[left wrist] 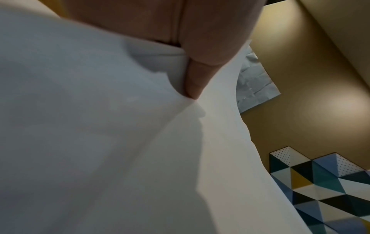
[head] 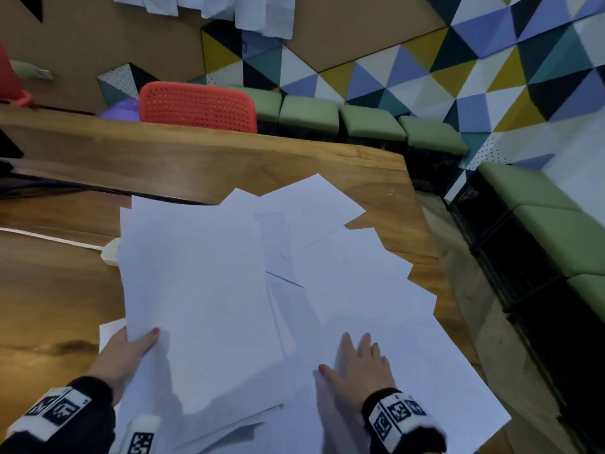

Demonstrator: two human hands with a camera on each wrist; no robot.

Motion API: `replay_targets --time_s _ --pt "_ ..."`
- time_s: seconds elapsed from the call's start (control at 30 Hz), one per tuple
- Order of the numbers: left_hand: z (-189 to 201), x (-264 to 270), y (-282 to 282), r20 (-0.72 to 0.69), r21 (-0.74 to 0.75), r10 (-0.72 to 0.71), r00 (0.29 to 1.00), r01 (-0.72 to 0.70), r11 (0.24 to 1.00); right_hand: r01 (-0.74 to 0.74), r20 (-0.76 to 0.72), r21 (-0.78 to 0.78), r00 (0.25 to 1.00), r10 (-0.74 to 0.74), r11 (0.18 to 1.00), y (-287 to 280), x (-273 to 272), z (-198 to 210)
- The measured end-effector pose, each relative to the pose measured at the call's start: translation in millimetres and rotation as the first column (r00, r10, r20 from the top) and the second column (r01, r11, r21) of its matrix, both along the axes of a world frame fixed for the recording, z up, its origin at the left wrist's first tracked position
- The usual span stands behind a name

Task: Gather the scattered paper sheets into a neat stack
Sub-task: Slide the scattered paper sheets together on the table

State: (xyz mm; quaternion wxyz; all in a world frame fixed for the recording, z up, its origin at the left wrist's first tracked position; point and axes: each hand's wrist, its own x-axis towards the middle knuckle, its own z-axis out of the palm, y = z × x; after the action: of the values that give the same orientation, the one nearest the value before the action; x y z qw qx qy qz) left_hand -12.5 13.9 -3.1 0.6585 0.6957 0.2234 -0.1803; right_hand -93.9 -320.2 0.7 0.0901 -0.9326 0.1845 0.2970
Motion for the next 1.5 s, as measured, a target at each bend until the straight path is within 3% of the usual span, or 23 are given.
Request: replay_targets --time_s 0.1,0.17,0.23,0.33,0.4,0.6,0.83,1.0,1.13,1.2,1.3,1.37,1.4,1.43,1.5 --pt "-6.3 10.2 -4.0 -0.007 0.003 0.035 0.999 -0.035 0.999 -0.187 -0.088 -0.136 0.980 0.177 0.973 28.9 4.5 14.5" --pt "-11.9 17.7 -4.6 -0.014 0.021 0.057 0.998 -0.057 0.998 -0.239 0.020 -0.186 0.969 0.247 0.953 27.2 29.3 21.6" --pt "-10.4 19.0 -4.9 -0.005 0.036 0.056 0.998 -0.056 0.998 -0.245 0.175 -0.164 0.946 0.273 0.955 17.6 60.5 26.9" --pt "-11.0 23.1 -1.8 0.010 0.037 0.066 0.998 -0.066 0.997 -0.261 0.285 0.008 0.926 0.247 0.965 11.0 126.8 23.4" --pt "-15.1 27.0 3.8 0.025 0.051 0.096 0.995 -0.097 0.994 -0.249 0.268 0.086 0.938 0.219 0.965 13.3 169.1 17.2" --pt "-26.8 33.0 20.0 0.014 0.056 0.186 0.982 -0.186 0.981 -0.327 0.070 0.026 0.943 0.325 0.945 26.7 226.6 -4.8" --pt "-10.1 26.5 12.9 0.007 0.038 0.122 0.993 -0.122 0.992 -0.391 -0.046 -0.031 0.920 0.389 0.920 33.9 150.4 -9.4" --pt "-1.7 7.5 3.4 -0.010 0.020 -0.042 0.999 0.043 0.999 -0.396 -0.035 -0.006 0.918 0.396 0.918 51.5 47.7 -2.8" --pt "6.2 -12.3 0.2 -0.031 0.016 -0.139 0.990 0.139 0.990 -0.394 0.013 0.024 0.919 0.394 0.919 64.0 -0.8 5.5" --pt "9.9 -19.9 -1.2 -0.031 0.014 -0.135 0.990 0.135 0.991 -0.325 0.157 0.055 0.937 0.313 0.944 59.9 -3.3 12.1" --pt "13.3 -28.5 -1.5 -0.038 0.022 -0.084 0.996 0.085 0.996 0.032 0.280 0.234 0.955 -0.099 0.972 38.3 12.6 15.1" --pt "11.0 -28.5 -2.4 -0.066 0.017 -0.064 0.996 0.066 0.998 0.284 0.294 0.289 0.882 -0.367 0.914 13.8 30.7 11.4" --pt "10.3 -30.4 -3.2 -0.073 0.015 -0.063 0.995 0.064 0.998 0.353 0.297 0.278 0.853 -0.429 0.893 2.5 36.7 9.9" --pt "10.5 -32.7 -4.4 -0.079 0.016 -0.065 0.995 0.067 0.998 0.366 0.293 0.239 0.856 -0.426 0.899 -7.2 41.5 8.2" --pt "9.6 -35.4 -9.0 -0.092 0.017 -0.073 0.993 0.075 0.997 0.249 0.267 0.110 0.925 -0.270 0.962 -20.9 51.0 2.6"
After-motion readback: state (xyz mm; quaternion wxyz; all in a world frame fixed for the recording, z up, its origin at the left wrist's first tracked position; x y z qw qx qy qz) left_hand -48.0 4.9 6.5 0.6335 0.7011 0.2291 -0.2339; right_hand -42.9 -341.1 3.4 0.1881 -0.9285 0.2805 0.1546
